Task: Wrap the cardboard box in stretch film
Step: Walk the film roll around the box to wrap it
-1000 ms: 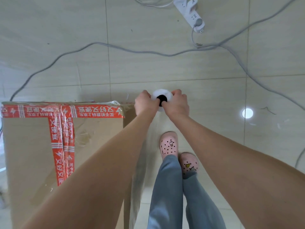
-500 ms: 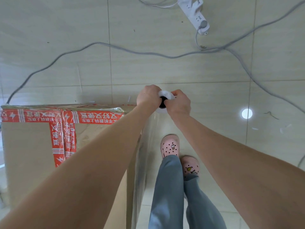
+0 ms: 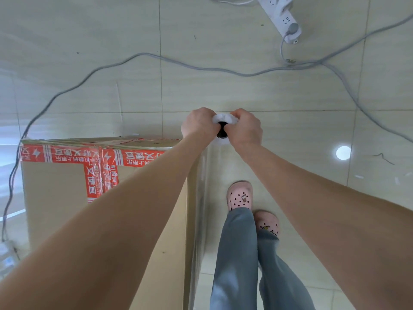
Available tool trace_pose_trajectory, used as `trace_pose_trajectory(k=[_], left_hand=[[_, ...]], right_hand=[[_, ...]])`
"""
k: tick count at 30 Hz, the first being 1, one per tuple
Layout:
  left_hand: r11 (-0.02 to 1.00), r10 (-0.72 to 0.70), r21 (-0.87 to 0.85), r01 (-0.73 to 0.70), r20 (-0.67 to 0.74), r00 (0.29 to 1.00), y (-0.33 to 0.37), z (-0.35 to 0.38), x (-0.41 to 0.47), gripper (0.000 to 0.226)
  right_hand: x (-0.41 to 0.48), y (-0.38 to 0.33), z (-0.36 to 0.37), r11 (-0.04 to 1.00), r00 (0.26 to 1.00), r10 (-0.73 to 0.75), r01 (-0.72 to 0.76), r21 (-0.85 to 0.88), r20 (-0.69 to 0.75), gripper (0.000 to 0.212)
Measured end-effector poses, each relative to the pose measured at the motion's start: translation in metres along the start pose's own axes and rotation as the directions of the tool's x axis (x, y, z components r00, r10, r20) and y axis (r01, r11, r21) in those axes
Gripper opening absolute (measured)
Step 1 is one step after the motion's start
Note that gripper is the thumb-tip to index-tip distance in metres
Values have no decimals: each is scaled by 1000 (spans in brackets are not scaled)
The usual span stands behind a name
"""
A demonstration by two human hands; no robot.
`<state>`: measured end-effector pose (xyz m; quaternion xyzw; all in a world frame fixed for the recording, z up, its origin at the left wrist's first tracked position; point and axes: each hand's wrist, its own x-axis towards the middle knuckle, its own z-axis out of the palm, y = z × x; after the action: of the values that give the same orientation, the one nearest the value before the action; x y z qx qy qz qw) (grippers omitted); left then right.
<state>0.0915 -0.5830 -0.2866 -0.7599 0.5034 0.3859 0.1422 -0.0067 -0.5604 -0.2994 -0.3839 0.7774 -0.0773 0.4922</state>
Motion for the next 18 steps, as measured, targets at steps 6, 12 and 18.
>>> trace_pose_trajectory(k=[6, 12, 18], left_hand=[[994, 11, 104, -25, 129, 992, -6, -7, -2, 51], [999, -42, 33, 32, 365, 930, -8, -14, -9, 32], [998, -33, -47, 45, 232, 972, -6, -11, -6, 21]], right_hand=[[-4, 2, -8, 999, 999, -17, 16, -49, -27, 36], [-5, 1, -15, 995, 998, -26, 21, -93, -52, 34], [-5, 10, -15, 997, 997, 19, -25, -77, -76, 36]])
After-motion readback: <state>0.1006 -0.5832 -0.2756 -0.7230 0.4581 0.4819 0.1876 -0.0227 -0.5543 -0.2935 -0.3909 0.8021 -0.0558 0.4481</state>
